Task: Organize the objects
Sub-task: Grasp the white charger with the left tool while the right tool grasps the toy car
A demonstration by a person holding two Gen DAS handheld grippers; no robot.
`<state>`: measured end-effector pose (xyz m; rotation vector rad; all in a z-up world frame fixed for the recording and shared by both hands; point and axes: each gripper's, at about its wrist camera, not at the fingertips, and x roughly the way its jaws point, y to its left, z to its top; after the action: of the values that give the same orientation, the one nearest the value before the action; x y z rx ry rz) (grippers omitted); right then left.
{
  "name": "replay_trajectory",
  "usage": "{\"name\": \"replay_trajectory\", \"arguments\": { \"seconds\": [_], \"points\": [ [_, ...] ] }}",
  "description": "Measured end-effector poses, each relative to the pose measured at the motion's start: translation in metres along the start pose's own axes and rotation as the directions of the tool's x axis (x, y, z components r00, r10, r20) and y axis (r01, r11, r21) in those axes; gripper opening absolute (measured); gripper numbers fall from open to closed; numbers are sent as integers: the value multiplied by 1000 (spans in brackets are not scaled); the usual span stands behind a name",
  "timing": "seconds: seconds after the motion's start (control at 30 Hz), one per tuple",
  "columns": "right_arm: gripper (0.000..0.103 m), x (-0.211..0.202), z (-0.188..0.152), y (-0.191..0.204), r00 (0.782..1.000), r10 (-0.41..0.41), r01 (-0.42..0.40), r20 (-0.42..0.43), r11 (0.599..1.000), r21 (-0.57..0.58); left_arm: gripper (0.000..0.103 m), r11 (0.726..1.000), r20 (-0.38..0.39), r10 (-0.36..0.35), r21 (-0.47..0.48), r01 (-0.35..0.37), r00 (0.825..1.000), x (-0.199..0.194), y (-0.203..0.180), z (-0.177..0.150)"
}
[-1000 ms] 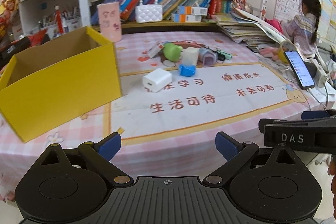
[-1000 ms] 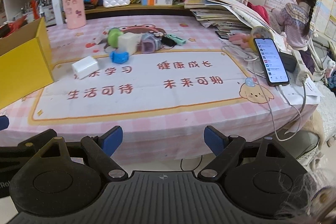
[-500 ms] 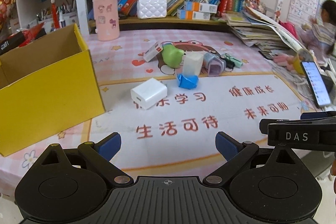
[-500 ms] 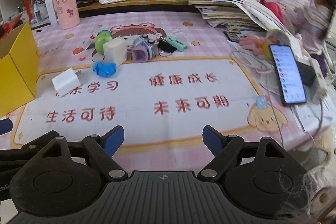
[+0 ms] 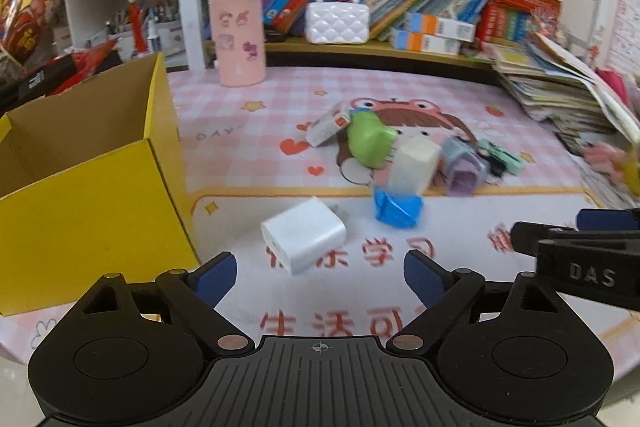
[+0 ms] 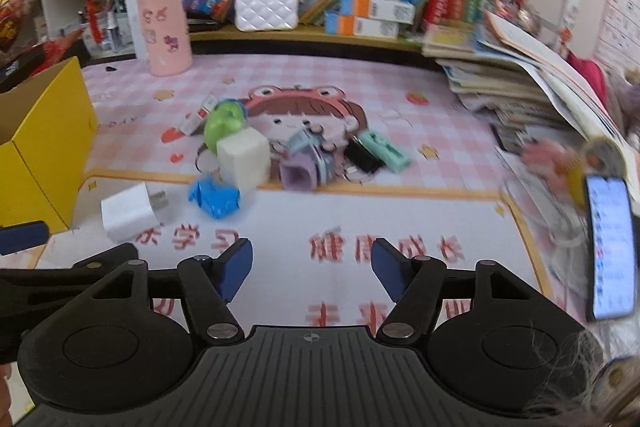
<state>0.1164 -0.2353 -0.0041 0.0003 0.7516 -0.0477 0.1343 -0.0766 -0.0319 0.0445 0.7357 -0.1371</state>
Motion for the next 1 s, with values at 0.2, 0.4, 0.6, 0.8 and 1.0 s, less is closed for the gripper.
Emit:
{"name": "replay_trajectory", "arguments": {
  "seconds": [0.2, 0.4, 0.6, 0.8, 1.0],
  "points": [
    [64, 27, 17, -4, 1000, 14, -14, 15, 999, -43, 84, 997, -32, 67, -43, -68, 997, 34, -3, 14],
    [61, 62, 35, -11, 1000, 22, -21, 17, 998, -56, 83, 989, -83, 104, -99, -112, 991, 60, 1, 19],
    [61, 98, 49, -11, 999, 47, -47, -5, 994, -103, 74, 980, -136, 106, -153, -126, 985, 77, 8, 18],
    [61, 135, 59, -6, 996, 70, -77, -51, 985, -156, 63, 985, -133, 92, -133, -110, 987, 75, 8, 21],
    [47, 150, 63, -9, 993, 88, -99, -73, 983, -154, 63, 983, -142, 72, -159, -95, 987, 64, 11, 17]
  ]
}}
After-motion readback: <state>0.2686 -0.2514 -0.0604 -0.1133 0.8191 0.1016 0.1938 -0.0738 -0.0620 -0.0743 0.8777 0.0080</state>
